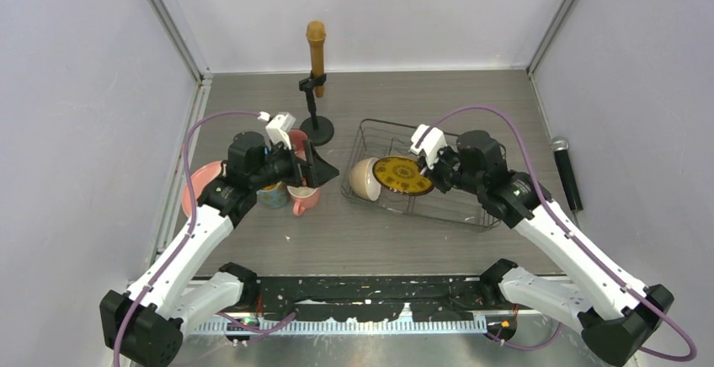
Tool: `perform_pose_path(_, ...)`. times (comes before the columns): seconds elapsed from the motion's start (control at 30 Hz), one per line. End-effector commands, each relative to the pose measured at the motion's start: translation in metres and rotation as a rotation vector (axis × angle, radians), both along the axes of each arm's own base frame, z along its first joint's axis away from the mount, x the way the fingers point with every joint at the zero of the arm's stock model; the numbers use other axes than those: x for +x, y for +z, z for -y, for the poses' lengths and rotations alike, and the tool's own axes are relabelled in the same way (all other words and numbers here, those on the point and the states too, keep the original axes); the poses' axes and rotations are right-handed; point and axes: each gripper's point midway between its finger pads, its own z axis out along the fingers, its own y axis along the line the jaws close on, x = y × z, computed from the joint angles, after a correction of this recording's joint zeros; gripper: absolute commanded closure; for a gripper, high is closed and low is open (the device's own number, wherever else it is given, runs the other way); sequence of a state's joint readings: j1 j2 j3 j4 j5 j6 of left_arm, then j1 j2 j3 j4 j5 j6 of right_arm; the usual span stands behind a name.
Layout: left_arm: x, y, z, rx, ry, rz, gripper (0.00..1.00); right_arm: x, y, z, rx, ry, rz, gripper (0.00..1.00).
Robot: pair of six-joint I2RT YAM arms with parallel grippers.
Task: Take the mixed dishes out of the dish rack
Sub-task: Pick up the plate from the dish rack, then place the plate at the center of the board.
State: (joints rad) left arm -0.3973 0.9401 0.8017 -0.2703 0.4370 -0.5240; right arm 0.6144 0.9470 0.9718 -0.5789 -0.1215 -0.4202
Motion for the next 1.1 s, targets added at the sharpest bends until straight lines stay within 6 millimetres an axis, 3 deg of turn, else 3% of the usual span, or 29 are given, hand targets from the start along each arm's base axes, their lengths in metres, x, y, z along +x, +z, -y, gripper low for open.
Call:
perform_pose_path(0.0, -0.002, 0.02, 0.013, -0.079, -0.055, 0.05, 0.0, 0.003, 0.045, -0.012, 0.167, 0.001, 0.128, 1.0)
perform_pose_path(0.03, -0.002, 0.021, 0.014, -0.087, -0.061, 0.048, 0.0, 0.004, 0.06, -0.016, 0.246, -0.014, 0.148, 1.0)
perform_pose_path(0.17, -0.002, 0.028, 0.018, -0.119, -0.064, 0.056, 0.0, 0.007, 0.083, -0.032, 0.464, -0.071, 0.096, 1.0)
perform_pose_path(0.3, -0.004, 0.034, 0.023, -0.149, -0.081, 0.062, 0.0, 0.015, 0.097, -0.043, 0.678, -0.226, -0.095, 1.0)
perform_pose_path(0.5, 0.001, 0.048, 0.027, -0.264, -0.033, 0.086, 0.02, 0.021, 0.082, -0.062, 0.82, -0.341, -0.325, 1.0)
perform_pose_path(0.6, 0.006, 0.046, 0.028, -0.273, -0.014, 0.063, 0.04, 0.021, 0.087, -0.073, 0.891, -0.311, -0.364, 1.0)
perform_pose_path(0.8, 0.014, 0.037, 0.029, -0.277, 0.018, 0.019, 0.15, 0.013, 0.094, -0.084, 0.952, -0.247, -0.411, 1.0)
perform_pose_path(1.07, 0.018, 0.041, 0.035, -0.343, 0.014, 0.01, 0.38, 0.014, 0.082, -0.089, 0.951, -0.258, -0.455, 1.0)
